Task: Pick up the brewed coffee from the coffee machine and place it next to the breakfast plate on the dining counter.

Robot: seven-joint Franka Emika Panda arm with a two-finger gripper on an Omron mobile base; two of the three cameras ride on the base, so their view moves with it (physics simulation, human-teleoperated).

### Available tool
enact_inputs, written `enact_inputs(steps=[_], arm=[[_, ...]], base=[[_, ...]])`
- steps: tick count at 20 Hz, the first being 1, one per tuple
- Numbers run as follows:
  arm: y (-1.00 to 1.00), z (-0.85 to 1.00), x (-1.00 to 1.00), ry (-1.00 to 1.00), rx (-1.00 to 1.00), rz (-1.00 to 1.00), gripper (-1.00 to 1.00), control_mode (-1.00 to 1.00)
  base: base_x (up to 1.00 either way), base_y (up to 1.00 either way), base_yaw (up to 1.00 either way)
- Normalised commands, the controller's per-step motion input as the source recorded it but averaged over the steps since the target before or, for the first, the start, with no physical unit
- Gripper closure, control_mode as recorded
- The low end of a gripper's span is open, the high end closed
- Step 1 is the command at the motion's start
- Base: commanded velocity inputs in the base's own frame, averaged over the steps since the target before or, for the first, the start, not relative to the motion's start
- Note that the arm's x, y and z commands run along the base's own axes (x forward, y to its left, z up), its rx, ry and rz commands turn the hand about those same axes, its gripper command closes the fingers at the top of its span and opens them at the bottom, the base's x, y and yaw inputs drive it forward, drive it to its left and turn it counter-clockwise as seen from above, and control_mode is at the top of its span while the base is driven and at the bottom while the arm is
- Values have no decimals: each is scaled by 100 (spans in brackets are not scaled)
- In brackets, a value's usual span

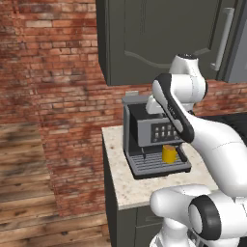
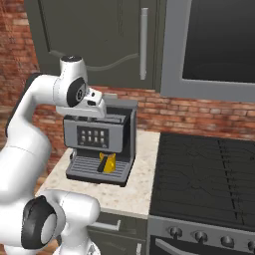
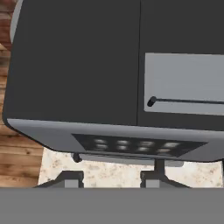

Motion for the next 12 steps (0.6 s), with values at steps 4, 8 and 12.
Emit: enact_inputs(steps=[4, 8, 12], arm=[[0, -15, -26, -5, 0, 7, -100, -100], [-13, -25, -44, -18, 1, 16, -100, -100], [-49, -32, -35, -23, 0, 25, -100, -100]], base=[[0, 0, 0], [0, 0, 0], [0, 0, 0]])
